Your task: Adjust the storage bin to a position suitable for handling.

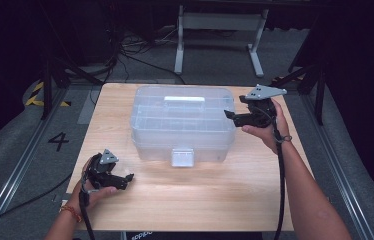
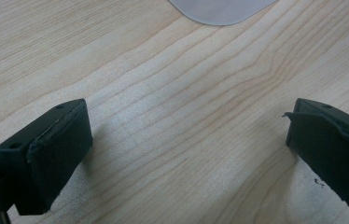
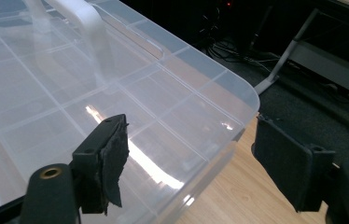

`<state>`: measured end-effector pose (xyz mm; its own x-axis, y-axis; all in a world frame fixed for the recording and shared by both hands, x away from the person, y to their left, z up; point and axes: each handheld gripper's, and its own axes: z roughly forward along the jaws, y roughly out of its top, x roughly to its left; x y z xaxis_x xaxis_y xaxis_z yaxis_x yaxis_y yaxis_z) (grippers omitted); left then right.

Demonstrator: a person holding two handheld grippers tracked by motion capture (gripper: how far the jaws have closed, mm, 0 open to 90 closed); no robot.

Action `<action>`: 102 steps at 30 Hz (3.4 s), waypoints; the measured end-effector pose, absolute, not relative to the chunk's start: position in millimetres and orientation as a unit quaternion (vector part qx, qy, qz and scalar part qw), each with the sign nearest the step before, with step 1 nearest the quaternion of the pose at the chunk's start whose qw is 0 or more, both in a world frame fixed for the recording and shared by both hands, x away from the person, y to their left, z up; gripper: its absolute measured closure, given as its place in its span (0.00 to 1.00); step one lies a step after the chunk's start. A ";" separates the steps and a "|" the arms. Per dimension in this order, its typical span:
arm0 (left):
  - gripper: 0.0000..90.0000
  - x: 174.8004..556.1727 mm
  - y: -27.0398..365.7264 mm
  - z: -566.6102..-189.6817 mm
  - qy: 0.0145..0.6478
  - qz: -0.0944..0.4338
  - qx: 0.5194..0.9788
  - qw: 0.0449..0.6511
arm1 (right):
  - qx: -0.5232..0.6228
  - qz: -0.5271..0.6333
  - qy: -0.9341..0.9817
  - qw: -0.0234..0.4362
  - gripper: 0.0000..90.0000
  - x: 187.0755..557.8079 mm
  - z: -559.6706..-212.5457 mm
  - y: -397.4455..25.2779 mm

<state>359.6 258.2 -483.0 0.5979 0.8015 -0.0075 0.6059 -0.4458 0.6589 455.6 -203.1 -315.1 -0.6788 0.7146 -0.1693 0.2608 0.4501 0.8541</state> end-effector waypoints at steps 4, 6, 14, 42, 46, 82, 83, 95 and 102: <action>0.01 359.6 258.2 -483.0 0.421 0.155 0.836 0.316 | 0.299 0.432 0.810 0.262 0.30 458.4 -312.8 -196.4; 0.01 359.6 258.2 -483.0 0.421 0.155 0.836 0.316 | 0.297 0.433 0.811 0.259 0.31 459.4 -311.6 -192.3; 0.01 359.6 258.2 -483.0 0.421 0.155 0.836 0.316 | 0.285 0.431 0.816 0.259 0.31 462.9 -308.5 -178.6; 0.01 358.9 258.0 -483.0 0.421 0.153 0.836 0.316 | 0.259 0.405 0.839 0.255 0.42 475.1 -313.6 -136.1; 0.01 358.9 258.0 -483.0 0.421 0.153 0.836 0.316 | 0.262 0.400 0.841 0.252 0.43 477.3 -312.5 -135.1; 0.36 355.4 256.5 -475.4 0.387 0.158 0.846 0.332 | 0.234 0.370 0.872 0.220 0.82 493.2 -297.1 -108.0; 0.38 355.6 255.8 -473.0 0.389 0.159 0.843 0.335 | 0.236 0.370 0.872 0.216 0.82 494.4 -295.9 -108.0; 0.59 355.7 252.7 -423.7 0.358 0.188 0.810 0.425 | 0.241 0.360 0.876 0.213 0.81 501.1 -287.0 -105.9; 0.69 357.0 242.8 -401.7 0.345 0.219 0.796 0.447 | 0.243 0.356 0.877 0.215 0.80 503.2 -283.8 -104.9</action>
<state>357.0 242.8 -401.7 0.6665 0.7444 0.0399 0.3536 -0.3628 0.8622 503.2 -104.9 -283.8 -0.7896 0.5788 -0.2039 0.2732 0.6290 0.7278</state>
